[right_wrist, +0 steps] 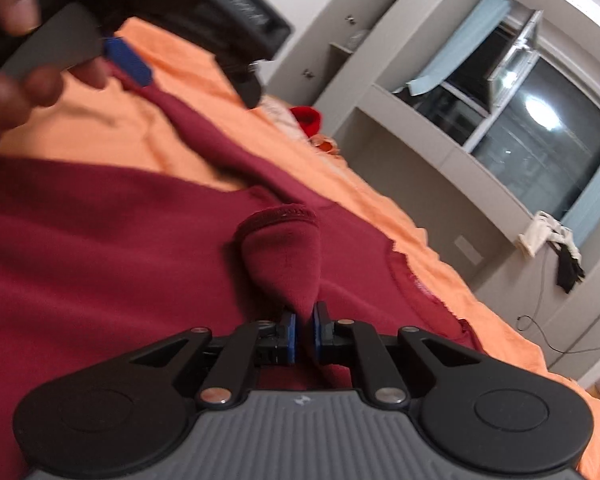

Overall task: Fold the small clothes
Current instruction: 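Lift the sleeve with the right gripper and lay it across the sweater body, then open the right gripper and smooth the folded sleeve flat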

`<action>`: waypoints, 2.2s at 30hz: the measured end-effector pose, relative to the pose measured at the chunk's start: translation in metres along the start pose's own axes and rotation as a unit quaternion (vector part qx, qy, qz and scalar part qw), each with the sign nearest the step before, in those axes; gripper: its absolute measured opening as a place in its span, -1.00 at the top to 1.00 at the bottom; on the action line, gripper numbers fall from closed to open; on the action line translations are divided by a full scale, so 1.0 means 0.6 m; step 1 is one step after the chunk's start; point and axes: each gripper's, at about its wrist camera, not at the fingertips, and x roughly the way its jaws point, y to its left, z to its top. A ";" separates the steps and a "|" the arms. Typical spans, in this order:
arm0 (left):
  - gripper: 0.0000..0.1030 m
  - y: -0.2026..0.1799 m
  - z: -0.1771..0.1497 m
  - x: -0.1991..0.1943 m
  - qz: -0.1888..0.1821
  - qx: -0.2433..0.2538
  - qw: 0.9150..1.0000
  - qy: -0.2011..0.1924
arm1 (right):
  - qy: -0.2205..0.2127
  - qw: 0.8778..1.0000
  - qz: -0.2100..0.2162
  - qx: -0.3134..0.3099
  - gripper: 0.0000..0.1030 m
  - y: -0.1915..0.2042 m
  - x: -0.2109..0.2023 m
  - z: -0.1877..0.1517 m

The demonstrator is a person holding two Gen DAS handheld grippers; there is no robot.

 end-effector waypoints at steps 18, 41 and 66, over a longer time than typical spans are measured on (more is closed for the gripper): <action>-0.99 0.005 0.002 0.009 -0.005 0.000 1.000 0.008 | -0.081 0.986 0.030 0.142 0.96 -0.042 -0.057 0.032; -0.99 -0.067 -0.073 0.037 -0.051 0.120 0.987 0.098 | -0.033 0.993 -0.018 0.111 -0.50 -0.117 -0.153 -0.086; -0.99 -0.097 -0.117 0.036 -0.031 0.211 0.968 0.134 | 0.114 0.979 -0.166 0.041 0.80 -0.244 0.005 -0.264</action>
